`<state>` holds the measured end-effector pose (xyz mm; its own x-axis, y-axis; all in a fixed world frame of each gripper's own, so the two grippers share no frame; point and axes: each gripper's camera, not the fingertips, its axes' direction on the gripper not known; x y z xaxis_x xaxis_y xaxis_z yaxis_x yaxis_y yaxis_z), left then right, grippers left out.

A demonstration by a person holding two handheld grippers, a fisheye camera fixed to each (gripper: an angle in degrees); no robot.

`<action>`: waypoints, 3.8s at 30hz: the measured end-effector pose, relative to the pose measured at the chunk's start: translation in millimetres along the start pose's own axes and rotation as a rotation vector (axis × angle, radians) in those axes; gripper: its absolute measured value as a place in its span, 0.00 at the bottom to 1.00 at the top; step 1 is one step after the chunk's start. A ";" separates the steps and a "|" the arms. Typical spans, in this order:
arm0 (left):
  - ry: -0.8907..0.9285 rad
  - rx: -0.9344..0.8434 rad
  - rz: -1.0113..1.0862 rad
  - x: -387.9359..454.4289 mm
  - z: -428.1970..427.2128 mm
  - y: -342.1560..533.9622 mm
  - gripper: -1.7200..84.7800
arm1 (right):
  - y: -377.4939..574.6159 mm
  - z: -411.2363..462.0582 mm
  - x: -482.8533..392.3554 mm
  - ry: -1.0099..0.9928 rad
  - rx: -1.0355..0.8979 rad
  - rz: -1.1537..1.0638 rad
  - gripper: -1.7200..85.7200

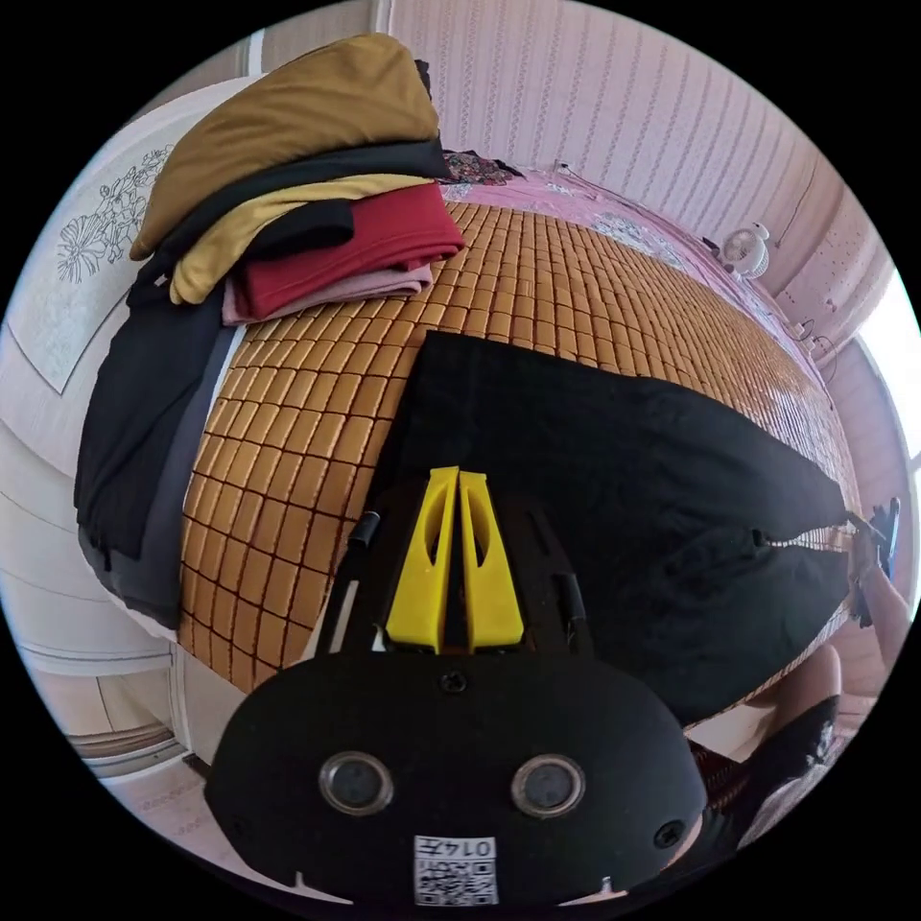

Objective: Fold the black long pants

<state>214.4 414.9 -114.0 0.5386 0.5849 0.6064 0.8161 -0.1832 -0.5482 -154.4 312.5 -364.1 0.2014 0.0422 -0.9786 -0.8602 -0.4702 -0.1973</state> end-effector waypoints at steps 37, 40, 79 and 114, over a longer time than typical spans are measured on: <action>0.246 0.376 0.352 222.3 -351.2 303.6 0.01 | 397.1 -286.1 72.9 -0.376 0.276 0.131 0.11; 0.221 0.473 0.346 212.2 -376.5 319.9 0.01 | 403.1 -289.7 68.3 -0.305 0.281 0.135 0.10; 0.213 0.376 -0.389 -47.3 -259.8 313.1 0.15 | 358.2 -210.8 218.3 -0.447 0.214 0.245 0.12; -0.140 0.093 -0.522 -122.7 -38.3 217.6 0.17 | 176.9 -54.5 221.0 -0.152 0.101 0.181 0.05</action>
<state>333.9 273.0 -285.6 0.0285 0.6804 0.7323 0.9422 0.2264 -0.2470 -236.6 190.6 -612.1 -0.0263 0.1012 -0.9945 -0.9197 -0.3923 -0.0156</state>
